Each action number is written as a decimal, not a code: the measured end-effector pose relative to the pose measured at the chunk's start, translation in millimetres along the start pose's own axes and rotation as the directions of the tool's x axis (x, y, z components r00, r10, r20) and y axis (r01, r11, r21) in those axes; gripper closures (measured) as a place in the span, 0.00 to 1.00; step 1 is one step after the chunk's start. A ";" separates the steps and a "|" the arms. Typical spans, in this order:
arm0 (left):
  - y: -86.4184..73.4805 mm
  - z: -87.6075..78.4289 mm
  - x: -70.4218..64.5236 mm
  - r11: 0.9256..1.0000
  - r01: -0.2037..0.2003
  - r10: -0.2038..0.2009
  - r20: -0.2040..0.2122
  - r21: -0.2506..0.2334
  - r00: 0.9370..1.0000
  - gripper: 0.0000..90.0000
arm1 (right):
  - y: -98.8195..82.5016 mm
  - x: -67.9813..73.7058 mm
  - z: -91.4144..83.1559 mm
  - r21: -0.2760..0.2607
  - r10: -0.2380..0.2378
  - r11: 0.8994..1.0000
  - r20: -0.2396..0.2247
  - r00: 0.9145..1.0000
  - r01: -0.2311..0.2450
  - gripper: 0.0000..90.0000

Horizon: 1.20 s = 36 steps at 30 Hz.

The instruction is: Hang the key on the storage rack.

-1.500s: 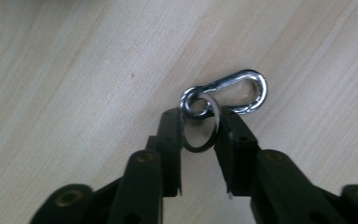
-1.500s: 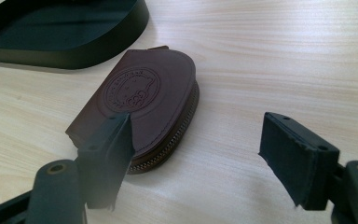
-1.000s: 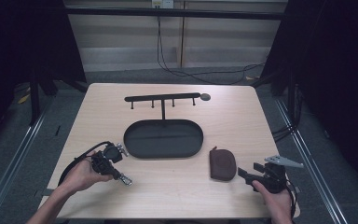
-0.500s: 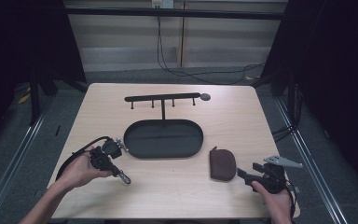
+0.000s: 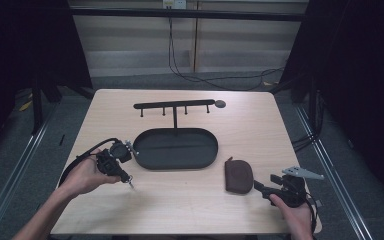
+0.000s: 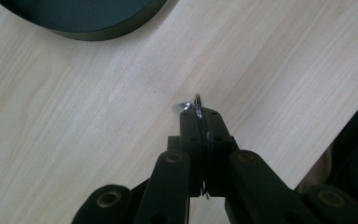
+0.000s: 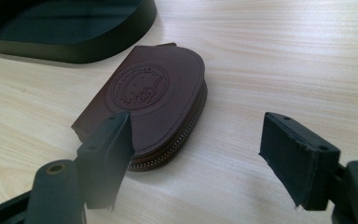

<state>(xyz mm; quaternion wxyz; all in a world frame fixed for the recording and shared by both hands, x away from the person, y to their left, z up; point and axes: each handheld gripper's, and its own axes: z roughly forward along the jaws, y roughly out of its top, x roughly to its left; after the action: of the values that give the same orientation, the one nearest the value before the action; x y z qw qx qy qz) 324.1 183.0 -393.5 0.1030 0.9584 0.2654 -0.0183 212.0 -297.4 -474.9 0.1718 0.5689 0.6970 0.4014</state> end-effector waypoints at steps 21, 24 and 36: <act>3.4 -37.0 -1.1 1.000 -0.023 0.023 -0.037 -0.002 0.999 0.99 | 0.1 1.6 0.7 0.007 -0.009 1.000 -0.006 1.000 0.009 0.27; 7.1 -43.1 -0.4 1.000 -0.025 0.025 -0.042 0.001 0.999 0.99 | 0.4 1.8 -0.3 -0.002 -0.010 1.000 -0.009 1.000 0.010 0.27; 18.1 -65.6 11.1 1.000 -0.009 0.010 -0.062 0.007 0.998 0.99 | 0.0 1.9 0.3 0.004 -0.014 1.000 -0.010 1.000 0.015 0.27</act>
<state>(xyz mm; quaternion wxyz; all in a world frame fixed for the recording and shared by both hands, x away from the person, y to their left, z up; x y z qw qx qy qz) 341.7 187.0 -326.9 0.0915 0.9601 0.2639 0.0112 211.7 -295.4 -474.7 0.1698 0.5621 0.7029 0.4016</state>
